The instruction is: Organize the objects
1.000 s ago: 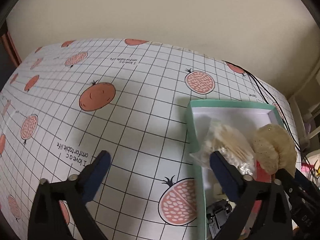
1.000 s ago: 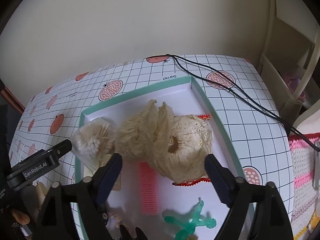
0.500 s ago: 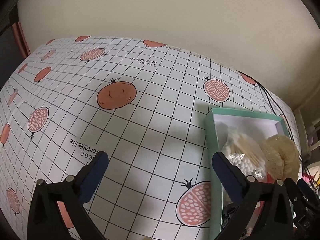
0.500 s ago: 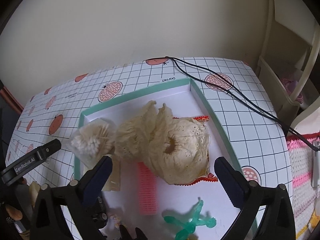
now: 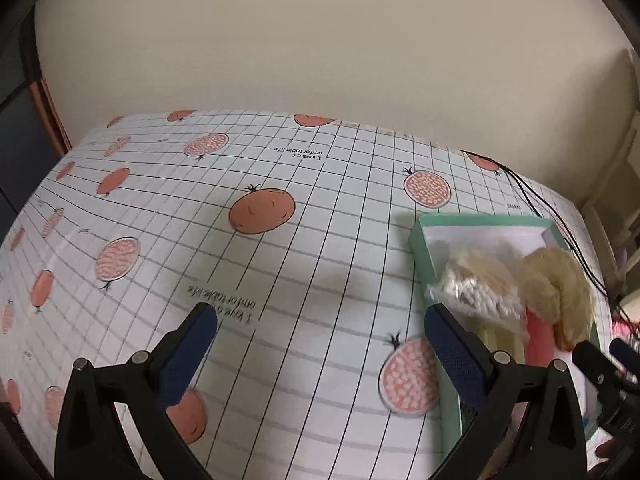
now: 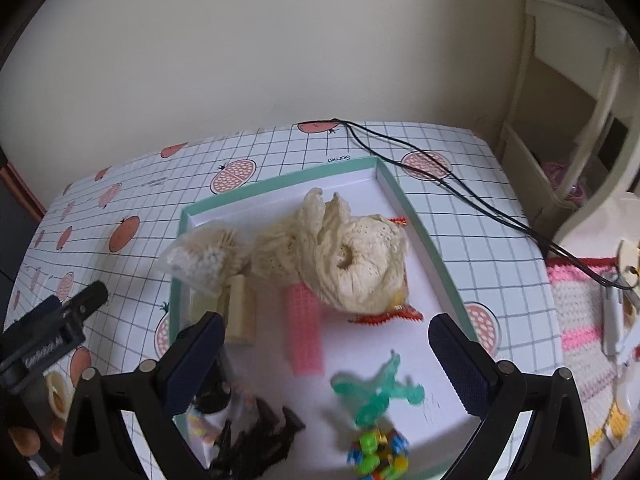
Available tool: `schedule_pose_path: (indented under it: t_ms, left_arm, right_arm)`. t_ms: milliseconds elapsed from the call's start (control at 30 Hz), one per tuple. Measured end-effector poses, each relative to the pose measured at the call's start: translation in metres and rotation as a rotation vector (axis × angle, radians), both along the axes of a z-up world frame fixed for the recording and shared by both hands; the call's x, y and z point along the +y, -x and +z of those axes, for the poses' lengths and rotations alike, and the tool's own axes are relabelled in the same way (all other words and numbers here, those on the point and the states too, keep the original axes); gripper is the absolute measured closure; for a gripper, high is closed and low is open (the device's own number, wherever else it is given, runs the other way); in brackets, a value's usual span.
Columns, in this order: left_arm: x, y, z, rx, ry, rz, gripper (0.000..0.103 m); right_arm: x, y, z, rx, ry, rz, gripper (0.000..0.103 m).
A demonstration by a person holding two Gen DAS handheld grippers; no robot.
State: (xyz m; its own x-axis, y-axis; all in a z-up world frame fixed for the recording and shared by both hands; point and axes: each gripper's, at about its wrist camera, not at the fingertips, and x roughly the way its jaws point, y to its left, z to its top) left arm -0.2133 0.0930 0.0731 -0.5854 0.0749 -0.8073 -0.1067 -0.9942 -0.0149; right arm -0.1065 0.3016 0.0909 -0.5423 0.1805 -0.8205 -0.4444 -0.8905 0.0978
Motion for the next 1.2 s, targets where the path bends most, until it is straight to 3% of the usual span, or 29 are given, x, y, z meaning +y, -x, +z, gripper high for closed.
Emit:
schedule_pose_path:
  t_ms: [167, 667, 867, 1200]
  left_arm:
    - [-0.004, -0.028, 0.009, -0.008, -0.028, -0.015, 0.0]
    - [-0.04, -0.132, 0.045, 0.091, -0.059, -0.021, 0.0]
    - [-0.054, -0.157, 0.031, 0.07, -0.065, -0.013, 0.0]
    - [-0.062, -0.191, -0.031, -0.028, -0.043, 0.002, 0.0]
  right_arm:
    - [-0.015, -0.032, 0.017, 0.018, -0.017, 0.002, 0.0]
    - [-0.065, -0.112, 0.033, 0.101, -0.006, -0.006, 0.0]
    - [-0.085, -0.138, 0.018, 0.112, -0.014, 0.003, 0.0]
    - [-0.095, -0.161, -0.034, 0.035, -0.007, -0.024, 0.0]
